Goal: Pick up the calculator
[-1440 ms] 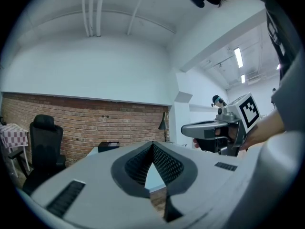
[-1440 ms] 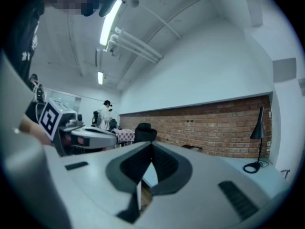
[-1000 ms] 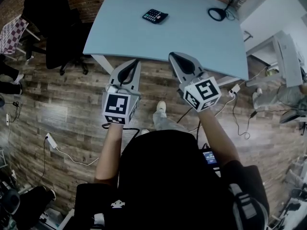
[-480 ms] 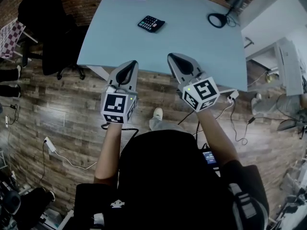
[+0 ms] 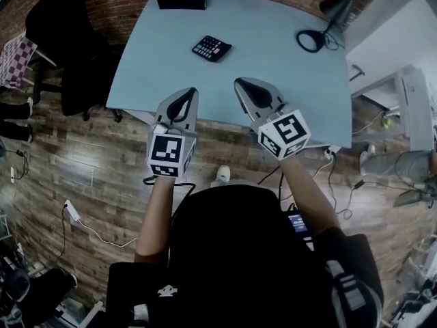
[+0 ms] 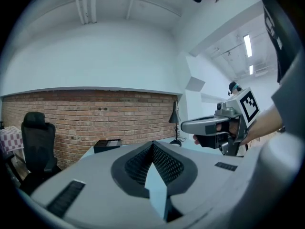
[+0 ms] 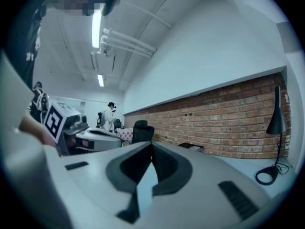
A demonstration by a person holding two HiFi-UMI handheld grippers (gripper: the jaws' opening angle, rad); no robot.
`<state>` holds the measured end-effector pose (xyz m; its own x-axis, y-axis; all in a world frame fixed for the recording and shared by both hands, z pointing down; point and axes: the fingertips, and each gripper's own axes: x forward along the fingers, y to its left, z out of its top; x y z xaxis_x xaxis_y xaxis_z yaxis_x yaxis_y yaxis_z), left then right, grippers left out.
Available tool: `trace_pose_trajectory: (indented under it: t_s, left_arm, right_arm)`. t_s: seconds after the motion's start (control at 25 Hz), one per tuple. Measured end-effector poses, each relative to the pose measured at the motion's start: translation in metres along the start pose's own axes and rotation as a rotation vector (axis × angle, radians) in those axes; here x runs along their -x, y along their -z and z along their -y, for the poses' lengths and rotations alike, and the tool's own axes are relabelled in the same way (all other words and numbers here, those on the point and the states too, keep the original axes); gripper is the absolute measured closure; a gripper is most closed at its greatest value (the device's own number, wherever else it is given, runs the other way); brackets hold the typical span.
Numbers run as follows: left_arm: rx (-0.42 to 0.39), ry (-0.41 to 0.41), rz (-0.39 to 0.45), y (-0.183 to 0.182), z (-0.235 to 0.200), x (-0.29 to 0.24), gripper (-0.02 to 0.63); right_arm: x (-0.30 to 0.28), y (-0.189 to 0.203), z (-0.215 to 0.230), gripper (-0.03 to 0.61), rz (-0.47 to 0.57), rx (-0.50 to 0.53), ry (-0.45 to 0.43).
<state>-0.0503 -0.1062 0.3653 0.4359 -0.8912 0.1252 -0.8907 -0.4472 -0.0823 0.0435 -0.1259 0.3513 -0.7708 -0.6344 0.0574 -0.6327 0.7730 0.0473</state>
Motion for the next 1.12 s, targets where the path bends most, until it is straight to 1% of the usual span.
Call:
trace_pose_trajectory:
  t_s: [0.24,0.52,0.68,0.96,1.12]
  left_arm:
    - [-0.001,-0.012,-0.018,-0.001,0.001,-0.029,0.604]
    - [-0.007,-0.012,-0.049,0.004,0.003,-0.050,0.604]
    - [-0.014,-0.012,-0.050,0.006,0.004,-0.057,0.604]
    - [-0.025,0.012,-0.066,0.013,-0.007,-0.075,0.604]
    - [-0.025,0.047,-0.070,0.019,-0.015,-0.090,0.604]
  right_arm:
    - [-0.006,0.004,0.032,0.574,0.000,-0.015,-0.004]
    - [-0.009,0.015,0.055,0.574,-0.018,-0.039,-0.007]
    - [-0.010,0.021,0.063,0.574,-0.025,-0.056,0.001]
    - [-0.018,0.028,0.073,0.574,-0.041,-0.068,0.031]
    - [-0.027,0.033,0.083,0.574,-0.050,-0.073,0.067]
